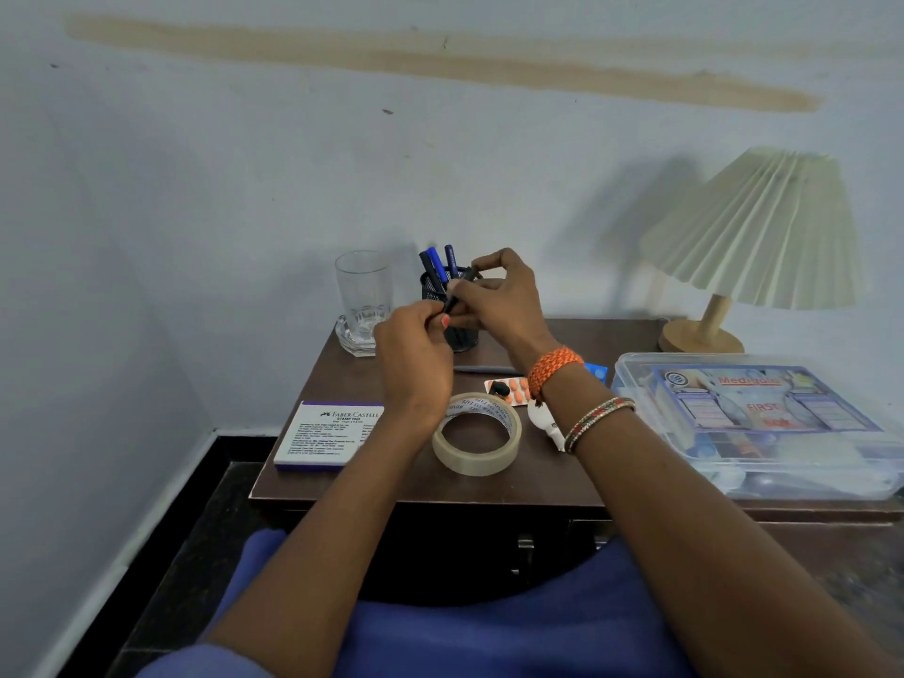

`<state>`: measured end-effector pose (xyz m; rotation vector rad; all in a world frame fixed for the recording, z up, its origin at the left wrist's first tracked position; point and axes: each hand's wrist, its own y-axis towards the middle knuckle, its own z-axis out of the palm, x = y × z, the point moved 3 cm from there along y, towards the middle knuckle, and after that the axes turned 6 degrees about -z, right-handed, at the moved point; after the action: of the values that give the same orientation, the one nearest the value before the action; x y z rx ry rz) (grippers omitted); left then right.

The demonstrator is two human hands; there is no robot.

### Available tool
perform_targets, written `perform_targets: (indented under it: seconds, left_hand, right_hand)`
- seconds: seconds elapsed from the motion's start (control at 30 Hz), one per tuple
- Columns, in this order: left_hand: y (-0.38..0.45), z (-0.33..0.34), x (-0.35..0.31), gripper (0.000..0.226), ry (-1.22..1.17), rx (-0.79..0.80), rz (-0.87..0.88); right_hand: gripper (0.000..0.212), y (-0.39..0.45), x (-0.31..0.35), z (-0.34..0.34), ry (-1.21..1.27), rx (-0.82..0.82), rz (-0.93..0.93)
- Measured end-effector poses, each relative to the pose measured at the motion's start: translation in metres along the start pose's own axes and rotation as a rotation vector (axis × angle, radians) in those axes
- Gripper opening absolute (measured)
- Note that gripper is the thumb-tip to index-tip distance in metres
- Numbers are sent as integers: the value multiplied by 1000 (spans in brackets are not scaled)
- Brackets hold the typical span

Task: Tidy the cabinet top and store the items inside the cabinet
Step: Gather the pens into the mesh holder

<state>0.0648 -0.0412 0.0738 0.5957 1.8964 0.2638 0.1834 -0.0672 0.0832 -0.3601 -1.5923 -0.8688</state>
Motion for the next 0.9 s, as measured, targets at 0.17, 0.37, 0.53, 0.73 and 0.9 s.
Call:
perform_targets:
  seconds: [0.17,0.37,0.53,0.73,0.9]
  left_hand:
    - [9,5,12,25,126,100,-21]
    - [20,5,32,38,218,170,-118]
    - [27,4,37,33,225,168,-90]
    - [38,8,43,28,274,172,-66]
    - [44,12,52,30,291,179,-58]
  right_hand:
    - [38,4,-5,-3,-83,-50,47]
    - [33,25,6,-36,-218,-464,-340]
    - [35,40,2,-24,-374,-352,-505]
    - [38,64,9,-12,-510,-293,-606]
    - [38,78,10,-11,-432,-341,-625]
